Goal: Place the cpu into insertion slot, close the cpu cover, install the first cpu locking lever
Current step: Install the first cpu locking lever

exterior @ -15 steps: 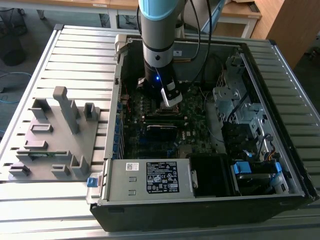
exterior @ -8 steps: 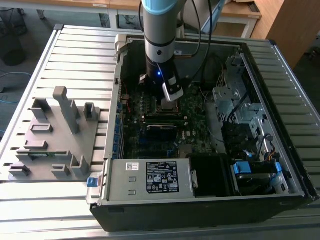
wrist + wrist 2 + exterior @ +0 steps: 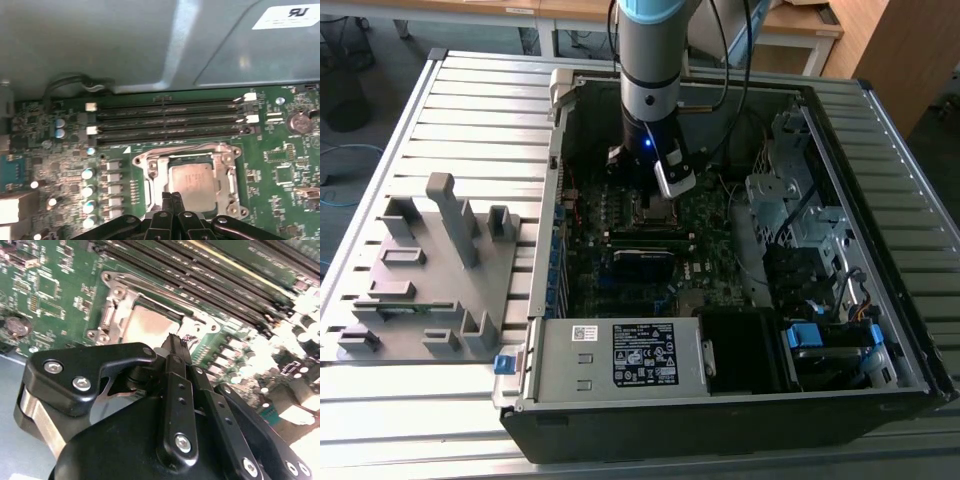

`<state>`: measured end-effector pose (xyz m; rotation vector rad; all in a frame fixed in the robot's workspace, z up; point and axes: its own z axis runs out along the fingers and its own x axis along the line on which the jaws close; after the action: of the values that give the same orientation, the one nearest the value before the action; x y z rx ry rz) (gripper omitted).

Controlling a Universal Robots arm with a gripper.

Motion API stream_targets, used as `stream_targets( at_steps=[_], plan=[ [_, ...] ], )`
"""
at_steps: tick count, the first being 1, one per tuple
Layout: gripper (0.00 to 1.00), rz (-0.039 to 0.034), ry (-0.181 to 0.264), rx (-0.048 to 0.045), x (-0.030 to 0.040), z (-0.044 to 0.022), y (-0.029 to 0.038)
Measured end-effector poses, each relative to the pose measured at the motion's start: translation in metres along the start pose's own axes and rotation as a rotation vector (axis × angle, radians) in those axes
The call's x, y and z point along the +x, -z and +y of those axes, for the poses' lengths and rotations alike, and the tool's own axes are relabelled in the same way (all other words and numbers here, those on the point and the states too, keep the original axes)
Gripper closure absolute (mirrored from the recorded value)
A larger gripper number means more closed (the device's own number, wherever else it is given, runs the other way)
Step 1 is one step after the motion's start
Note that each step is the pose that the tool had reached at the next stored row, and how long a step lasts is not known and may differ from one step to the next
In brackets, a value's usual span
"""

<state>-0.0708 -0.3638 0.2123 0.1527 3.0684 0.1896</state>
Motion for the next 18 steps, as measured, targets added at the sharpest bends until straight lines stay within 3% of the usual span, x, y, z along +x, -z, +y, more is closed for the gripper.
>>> stream_targets(
  at_steps=[6,11,13,15,18],
  plan=[
    [0.9,0.0019,-0.002,0.0054,-0.0136,0.0035,-0.0018],
    [0.9,0.0021,-0.001,0.0233,-0.015,0.0051,-0.002],
    [0.9,0.0021,-0.001,0.0233,-0.0151,0.0051,-0.002],
    [0.9,0.0021,-0.001,0.0234,-0.0206,0.0057,-0.0024],
    [0.9,0.0021,-0.001,0.0234,-0.0207,0.0057,-0.0024]
  ],
)
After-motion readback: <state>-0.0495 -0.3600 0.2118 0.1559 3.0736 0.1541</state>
